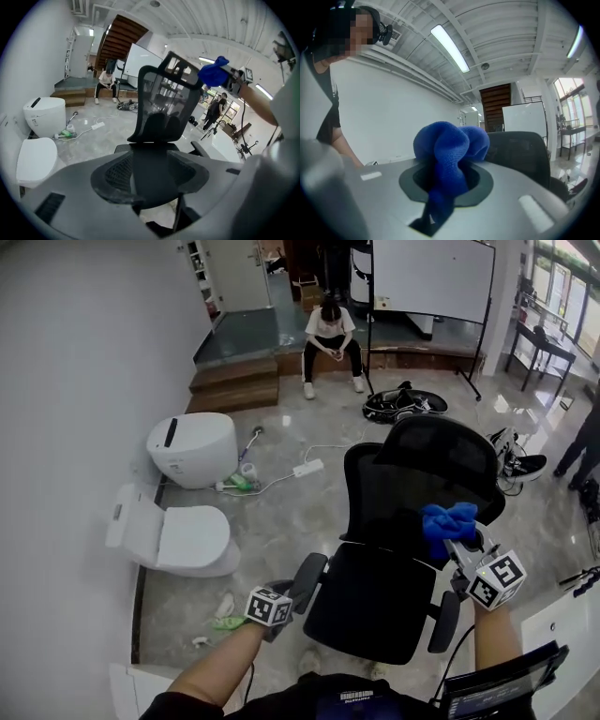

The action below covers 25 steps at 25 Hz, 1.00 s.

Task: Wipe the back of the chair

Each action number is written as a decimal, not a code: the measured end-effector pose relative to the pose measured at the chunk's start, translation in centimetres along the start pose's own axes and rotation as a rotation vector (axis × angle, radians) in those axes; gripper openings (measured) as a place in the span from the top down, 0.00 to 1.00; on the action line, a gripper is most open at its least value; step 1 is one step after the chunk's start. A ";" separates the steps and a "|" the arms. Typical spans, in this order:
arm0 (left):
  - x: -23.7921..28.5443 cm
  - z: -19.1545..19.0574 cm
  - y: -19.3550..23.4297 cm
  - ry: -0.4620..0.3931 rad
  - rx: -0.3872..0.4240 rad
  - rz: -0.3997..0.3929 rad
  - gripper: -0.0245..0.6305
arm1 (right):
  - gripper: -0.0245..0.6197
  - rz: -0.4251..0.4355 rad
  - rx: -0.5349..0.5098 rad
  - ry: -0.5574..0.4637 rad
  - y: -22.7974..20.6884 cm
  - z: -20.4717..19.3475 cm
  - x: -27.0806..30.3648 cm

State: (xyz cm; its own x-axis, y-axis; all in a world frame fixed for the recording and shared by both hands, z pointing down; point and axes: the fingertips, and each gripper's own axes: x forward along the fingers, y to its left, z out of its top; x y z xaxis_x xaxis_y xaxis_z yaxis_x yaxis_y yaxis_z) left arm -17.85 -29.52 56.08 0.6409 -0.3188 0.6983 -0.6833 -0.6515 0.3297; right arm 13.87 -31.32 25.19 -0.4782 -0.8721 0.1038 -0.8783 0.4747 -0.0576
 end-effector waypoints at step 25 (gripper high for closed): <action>18.5 -13.5 11.6 0.525 -0.111 0.181 0.27 | 0.86 -0.203 -0.888 0.090 -8.8 3.5 16.0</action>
State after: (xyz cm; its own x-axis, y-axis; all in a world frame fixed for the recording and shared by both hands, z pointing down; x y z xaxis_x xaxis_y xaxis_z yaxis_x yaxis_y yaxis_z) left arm -18.63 -33.63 81.42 0.2695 -0.0153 0.9629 -0.8171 -0.5328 0.2202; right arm 13.93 -49.85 23.93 -0.2805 -0.9538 0.1074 -0.6060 0.2628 0.7508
